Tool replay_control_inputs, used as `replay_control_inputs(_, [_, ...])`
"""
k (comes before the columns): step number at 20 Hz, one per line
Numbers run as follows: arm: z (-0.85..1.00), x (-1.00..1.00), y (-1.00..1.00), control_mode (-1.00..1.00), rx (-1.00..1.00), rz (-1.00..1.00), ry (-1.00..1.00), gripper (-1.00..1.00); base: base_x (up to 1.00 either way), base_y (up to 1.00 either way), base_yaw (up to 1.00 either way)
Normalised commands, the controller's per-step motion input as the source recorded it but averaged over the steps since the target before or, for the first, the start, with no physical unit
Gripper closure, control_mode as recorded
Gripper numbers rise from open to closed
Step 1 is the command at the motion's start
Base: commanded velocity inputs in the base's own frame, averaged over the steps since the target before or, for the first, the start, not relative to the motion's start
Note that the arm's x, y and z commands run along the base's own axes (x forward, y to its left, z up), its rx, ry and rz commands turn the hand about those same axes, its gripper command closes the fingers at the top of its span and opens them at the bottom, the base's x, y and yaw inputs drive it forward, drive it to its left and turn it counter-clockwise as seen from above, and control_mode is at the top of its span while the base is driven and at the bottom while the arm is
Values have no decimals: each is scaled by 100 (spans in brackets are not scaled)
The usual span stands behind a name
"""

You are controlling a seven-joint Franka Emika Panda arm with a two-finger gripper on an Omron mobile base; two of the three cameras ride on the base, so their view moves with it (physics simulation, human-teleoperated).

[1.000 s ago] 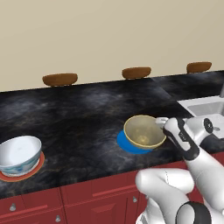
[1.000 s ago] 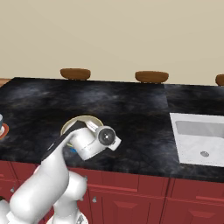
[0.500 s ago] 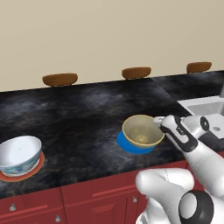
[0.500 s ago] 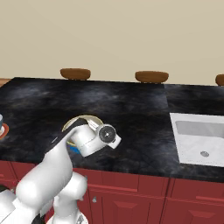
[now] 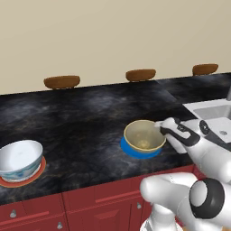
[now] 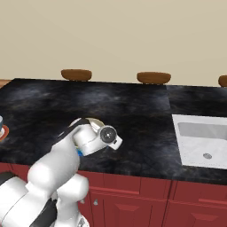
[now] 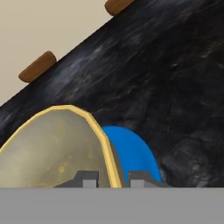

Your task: Move the bowls from the cabinet to the plates on the dining table.

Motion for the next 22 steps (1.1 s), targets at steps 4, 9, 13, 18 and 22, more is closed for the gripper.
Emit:
replay_control_inputs(4, [-22,24,0,-100,-1,0,0,100,0,0,0])
replay_control_inputs(9, [-22,22,0,-100,0,0,0,100,0,0,0])
replay_control_inputs(13, [-5,7,0,-100,0,0,0,100,0,0,0])
replay_control_inputs(18, [6,0,0,-100,0,-2,2,100,0,0,0])
replay_control_inputs(22, [5,0,0,-100,0,-2,2,100,0,0,0])
